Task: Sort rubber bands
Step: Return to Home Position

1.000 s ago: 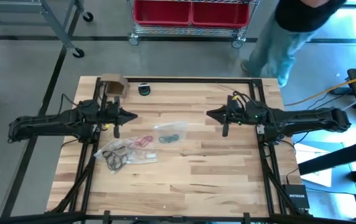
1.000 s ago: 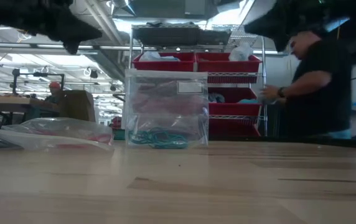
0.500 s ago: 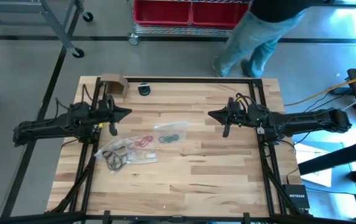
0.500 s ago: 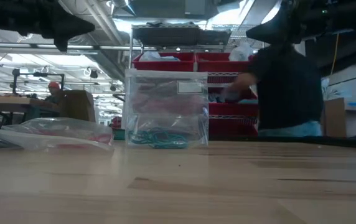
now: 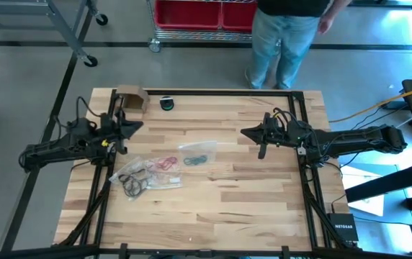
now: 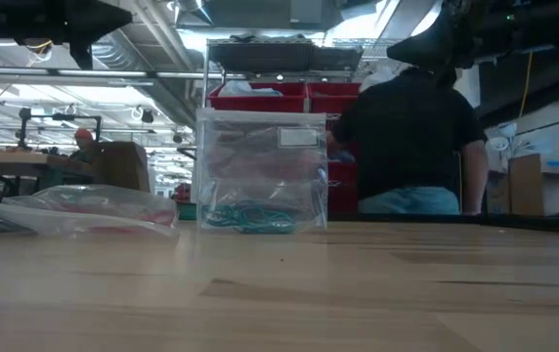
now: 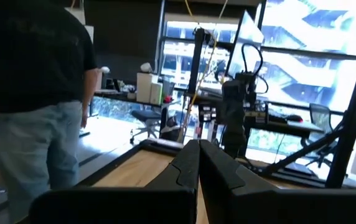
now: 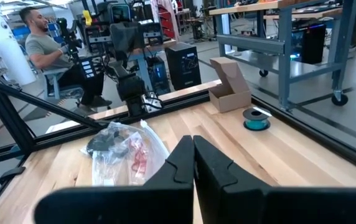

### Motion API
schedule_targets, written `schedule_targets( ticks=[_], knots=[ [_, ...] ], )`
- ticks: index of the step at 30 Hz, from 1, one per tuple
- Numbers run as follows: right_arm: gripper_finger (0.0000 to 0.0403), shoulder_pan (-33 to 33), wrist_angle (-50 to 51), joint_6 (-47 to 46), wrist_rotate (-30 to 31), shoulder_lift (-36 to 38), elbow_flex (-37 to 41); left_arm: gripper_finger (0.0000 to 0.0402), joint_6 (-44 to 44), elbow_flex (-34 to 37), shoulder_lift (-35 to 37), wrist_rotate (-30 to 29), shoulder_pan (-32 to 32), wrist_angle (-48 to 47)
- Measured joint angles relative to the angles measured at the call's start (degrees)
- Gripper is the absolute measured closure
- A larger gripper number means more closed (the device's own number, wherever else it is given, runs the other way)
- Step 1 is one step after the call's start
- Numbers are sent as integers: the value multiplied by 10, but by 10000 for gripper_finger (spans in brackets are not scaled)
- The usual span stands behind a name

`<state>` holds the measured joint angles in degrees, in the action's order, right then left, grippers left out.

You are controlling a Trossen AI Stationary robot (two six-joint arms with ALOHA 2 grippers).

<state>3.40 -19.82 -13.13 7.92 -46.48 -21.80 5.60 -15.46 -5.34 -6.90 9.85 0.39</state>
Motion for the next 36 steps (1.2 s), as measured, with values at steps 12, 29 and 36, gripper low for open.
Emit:
schedule_targets(
  ticks=[12, 29, 36],
  knots=[
    [402, 0, 7, -11, 0, 4, 0, 399, 9, 1, 40, 0, 0, -65],
    [402, 0, 39, -17, -11, -3, 3, 399, 58, 137, 51, -1, -1, -18],
    [402, 0, -98, -28, -11, 3, 95, 399, 42, 149, 50, 9, 0, 11]
  ],
)
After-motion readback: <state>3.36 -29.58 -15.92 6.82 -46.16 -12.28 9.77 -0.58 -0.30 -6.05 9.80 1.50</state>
